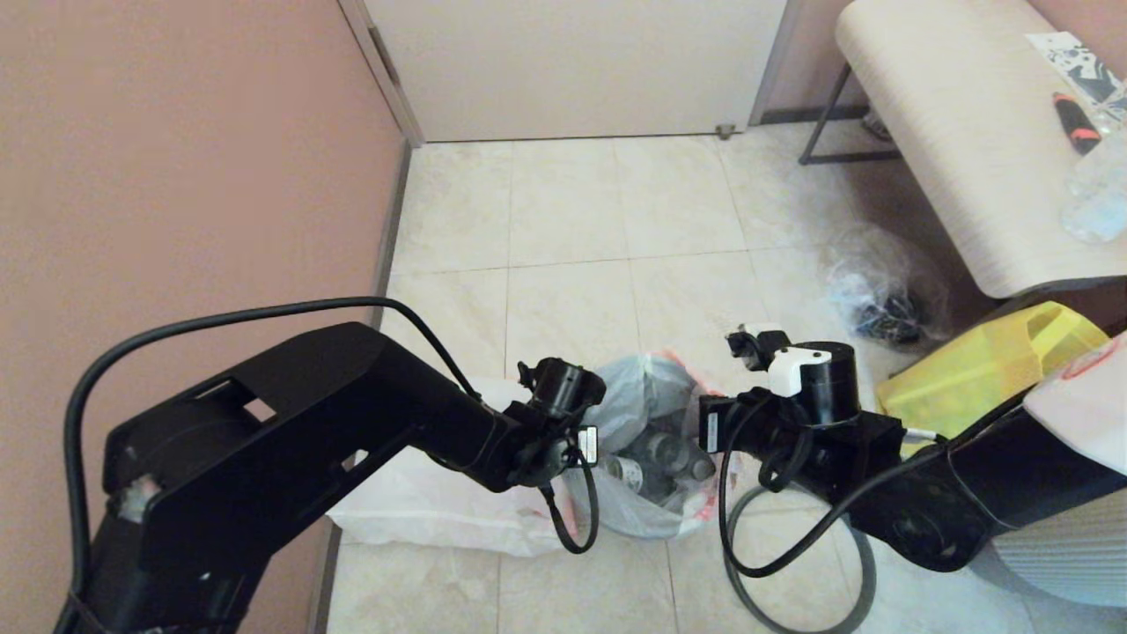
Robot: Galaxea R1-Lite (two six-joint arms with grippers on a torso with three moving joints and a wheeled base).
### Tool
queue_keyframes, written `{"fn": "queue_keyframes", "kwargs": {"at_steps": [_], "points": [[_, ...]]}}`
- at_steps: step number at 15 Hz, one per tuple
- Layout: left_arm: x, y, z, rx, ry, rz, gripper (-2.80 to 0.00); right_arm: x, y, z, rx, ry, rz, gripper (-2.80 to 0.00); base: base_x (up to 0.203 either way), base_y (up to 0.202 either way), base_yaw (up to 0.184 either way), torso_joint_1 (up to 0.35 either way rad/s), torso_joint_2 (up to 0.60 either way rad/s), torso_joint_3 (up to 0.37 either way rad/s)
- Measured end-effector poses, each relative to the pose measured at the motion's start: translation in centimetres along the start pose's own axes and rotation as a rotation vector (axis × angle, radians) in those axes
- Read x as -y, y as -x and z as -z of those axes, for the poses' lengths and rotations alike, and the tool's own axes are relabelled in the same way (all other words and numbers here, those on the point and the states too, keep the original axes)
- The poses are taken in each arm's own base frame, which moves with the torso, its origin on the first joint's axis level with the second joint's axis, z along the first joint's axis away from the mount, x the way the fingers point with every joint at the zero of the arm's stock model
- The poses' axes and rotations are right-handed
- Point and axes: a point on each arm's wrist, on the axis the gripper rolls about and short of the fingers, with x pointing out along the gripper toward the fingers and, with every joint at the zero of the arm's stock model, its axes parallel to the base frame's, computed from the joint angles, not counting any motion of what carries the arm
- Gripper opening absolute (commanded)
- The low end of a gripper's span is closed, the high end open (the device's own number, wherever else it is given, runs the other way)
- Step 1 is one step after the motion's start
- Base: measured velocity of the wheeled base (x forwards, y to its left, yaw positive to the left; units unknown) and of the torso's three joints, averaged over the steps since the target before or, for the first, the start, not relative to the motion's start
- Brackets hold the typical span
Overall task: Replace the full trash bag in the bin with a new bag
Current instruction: Place the trash bag on the floor
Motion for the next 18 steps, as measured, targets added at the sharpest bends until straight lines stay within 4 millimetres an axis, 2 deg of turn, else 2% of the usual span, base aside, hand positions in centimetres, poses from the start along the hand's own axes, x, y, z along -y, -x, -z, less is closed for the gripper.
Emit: {"fn": "queue_keyframes", "kwargs": {"at_steps": [11, 13, 15, 18], "points": [[0.0, -0.4, 0.4, -0.004, -0.009, -0.014, -2.80, -4.2, 6.4, -3.9, 0.064, -0.006, -0.152, -2.80, 0.000, 0.000, 0.000, 0.000, 0.00, 0.000], [0.0, -0.5, 0.4, -0.005, -0.009, -0.013, -2.80, -4.3, 6.8, -4.1, 0.062, -0.012, -0.158, -2.80, 0.000, 0.000, 0.000, 0.000, 0.00, 0.000], [0.0, -0.5, 0.4, -0.005, -0.009, -0.014, -2.80, -3.6, 6.5, -3.7, 0.038, -0.010, -0.130, -2.80, 0.000, 0.000, 0.000, 0.000, 0.00, 0.000], [0.0, -0.4, 0.5, -0.007, -0.010, -0.013, -2.80, -3.0, 6.2, -2.8, -0.065, 0.013, -0.145, -2.80, 0.000, 0.000, 0.000, 0.000, 0.00, 0.000]]}}
